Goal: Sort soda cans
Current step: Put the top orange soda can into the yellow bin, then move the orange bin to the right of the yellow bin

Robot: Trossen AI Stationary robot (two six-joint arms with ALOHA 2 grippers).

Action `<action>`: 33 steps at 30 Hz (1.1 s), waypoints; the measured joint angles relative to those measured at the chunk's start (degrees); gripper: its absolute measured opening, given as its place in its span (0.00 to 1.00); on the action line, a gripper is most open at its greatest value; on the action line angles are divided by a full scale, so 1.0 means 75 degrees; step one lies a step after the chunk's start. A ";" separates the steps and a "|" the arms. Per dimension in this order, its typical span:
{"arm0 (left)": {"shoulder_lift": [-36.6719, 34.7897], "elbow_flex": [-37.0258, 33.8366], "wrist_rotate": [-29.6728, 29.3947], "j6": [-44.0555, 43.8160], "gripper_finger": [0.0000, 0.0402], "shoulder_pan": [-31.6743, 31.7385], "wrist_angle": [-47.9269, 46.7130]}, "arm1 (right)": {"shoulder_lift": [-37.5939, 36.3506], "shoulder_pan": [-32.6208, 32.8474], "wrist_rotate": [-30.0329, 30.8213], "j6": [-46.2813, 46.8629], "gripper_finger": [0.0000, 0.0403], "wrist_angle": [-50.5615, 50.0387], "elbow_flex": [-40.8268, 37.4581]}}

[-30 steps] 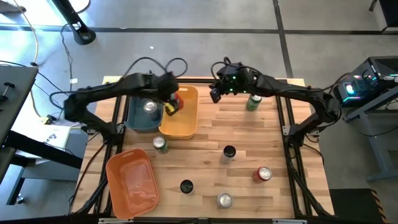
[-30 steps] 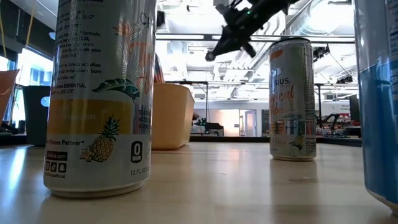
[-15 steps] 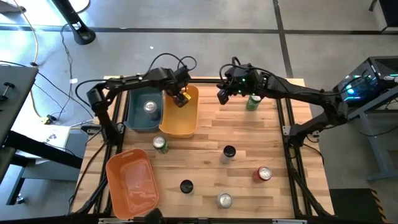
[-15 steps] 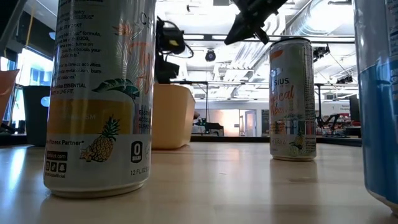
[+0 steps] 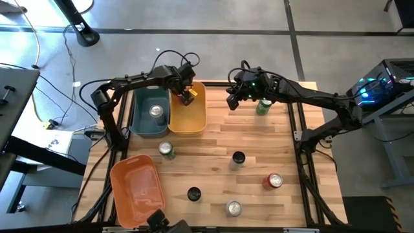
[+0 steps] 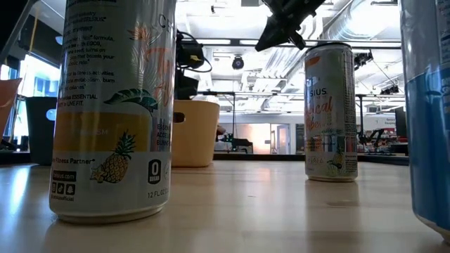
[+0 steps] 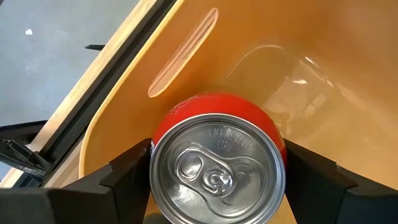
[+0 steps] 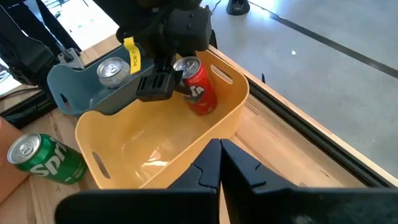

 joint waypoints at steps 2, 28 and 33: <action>0.0000 0.0006 0.0016 0.0044 0.69 -0.0002 -0.0092 | 0.0000 0.0000 0.0000 0.0000 0.00 0.0000 0.0000; -0.0895 0.1438 0.0718 -0.0191 0.96 -0.0241 -0.1561 | 0.0000 0.0000 -0.0042 -0.0227 0.00 -0.0101 -0.0009; -0.2030 0.1443 0.1325 -0.0853 0.97 -0.0835 -0.1706 | 0.0000 -0.0008 -0.0047 -0.0442 0.00 -0.0050 -0.0009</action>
